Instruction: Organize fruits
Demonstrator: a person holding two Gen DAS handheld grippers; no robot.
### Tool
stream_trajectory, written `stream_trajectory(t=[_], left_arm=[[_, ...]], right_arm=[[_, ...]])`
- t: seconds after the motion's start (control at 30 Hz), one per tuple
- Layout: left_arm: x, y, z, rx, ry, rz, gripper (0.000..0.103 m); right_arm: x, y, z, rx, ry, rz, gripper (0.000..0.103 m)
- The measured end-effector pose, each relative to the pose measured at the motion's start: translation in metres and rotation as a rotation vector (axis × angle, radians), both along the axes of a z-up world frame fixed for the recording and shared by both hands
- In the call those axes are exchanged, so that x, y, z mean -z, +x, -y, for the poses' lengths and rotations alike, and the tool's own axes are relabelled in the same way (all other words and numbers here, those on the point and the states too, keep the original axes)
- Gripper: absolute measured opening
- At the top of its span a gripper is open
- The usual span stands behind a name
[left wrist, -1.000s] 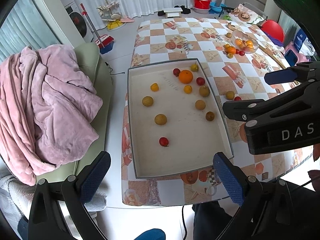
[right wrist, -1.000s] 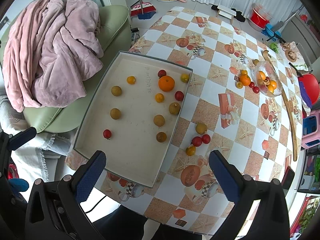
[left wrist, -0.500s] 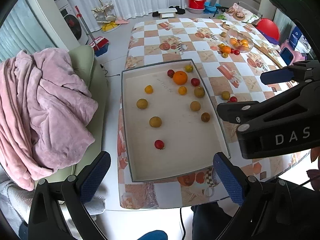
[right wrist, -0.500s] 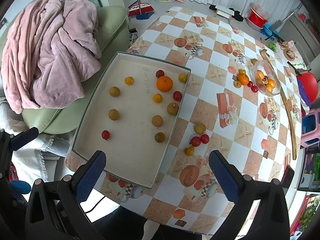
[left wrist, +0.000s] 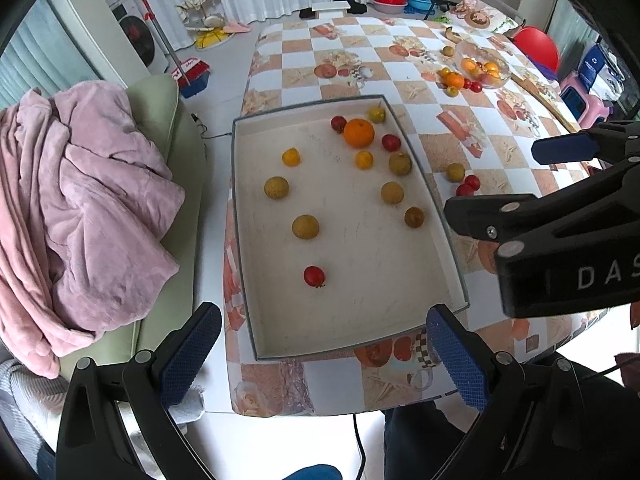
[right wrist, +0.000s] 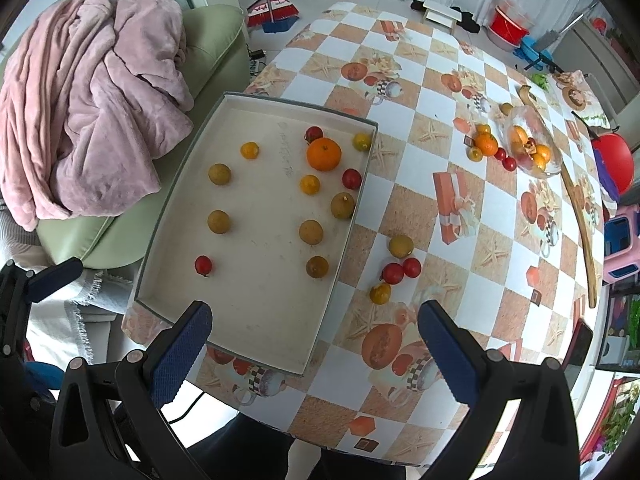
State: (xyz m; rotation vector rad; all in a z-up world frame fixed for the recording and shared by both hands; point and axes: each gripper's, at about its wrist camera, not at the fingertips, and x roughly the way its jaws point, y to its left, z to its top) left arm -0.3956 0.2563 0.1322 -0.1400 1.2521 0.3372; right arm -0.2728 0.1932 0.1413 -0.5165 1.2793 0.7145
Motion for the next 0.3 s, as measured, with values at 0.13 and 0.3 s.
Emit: stream_trajectory(t=[0.13,0.3], left_arm=[[0.009,0.002,-0.004,-0.015,-0.005,-0.008,0.103],[0.022,0.011,-0.007,-0.008,-0.009,-0.017,0.103]], right_arm=[[0.011,0.003,-0.003,0.013,-0.009,-0.02,0.103],[0.029,0.009,-0.007,0.024,-0.019,-0.052,0.103]])
